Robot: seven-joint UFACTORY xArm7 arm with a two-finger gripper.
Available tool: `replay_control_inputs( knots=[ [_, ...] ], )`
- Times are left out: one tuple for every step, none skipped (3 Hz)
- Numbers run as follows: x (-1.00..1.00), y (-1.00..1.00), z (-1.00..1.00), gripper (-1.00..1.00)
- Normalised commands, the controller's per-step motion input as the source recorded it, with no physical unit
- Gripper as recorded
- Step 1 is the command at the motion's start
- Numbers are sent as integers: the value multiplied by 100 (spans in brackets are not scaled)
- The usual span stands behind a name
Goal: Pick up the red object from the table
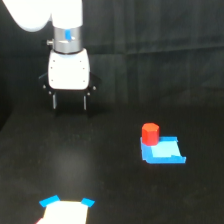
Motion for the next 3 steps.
replay_control_inputs(
  knots=[
    [100,-59,-27,84],
    [100,-17,11,100],
    [82,-48,39,100]
  ],
)
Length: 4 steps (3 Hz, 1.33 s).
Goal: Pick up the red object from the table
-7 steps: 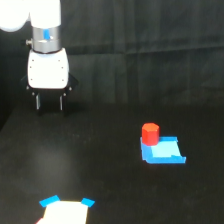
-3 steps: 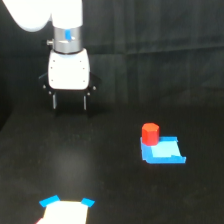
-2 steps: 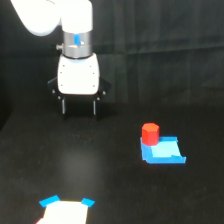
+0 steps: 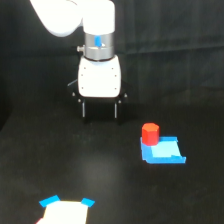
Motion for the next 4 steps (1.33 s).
replay_control_inputs(
  knots=[
    [100,-100,19,100],
    [100,-42,-4,97],
    [100,-30,8,100],
    [33,-65,-17,100]
  ],
)
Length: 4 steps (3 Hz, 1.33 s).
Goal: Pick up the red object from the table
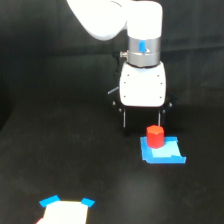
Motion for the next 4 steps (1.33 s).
replay_control_inputs(
  knots=[
    [28,-72,-40,100],
    [4,-66,-79,72],
    [2,-13,-49,100],
    [36,8,-27,-77]
  ],
)
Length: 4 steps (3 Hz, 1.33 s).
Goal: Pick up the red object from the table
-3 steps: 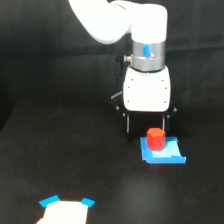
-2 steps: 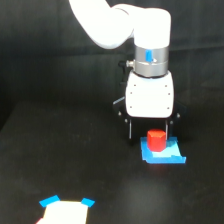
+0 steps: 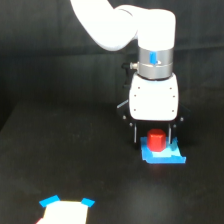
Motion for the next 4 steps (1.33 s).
replay_control_inputs(
  knots=[
    [-8,22,-37,-48],
    [28,-2,-38,12],
    [31,16,-55,-37],
    [5,51,-24,46]
  ],
)
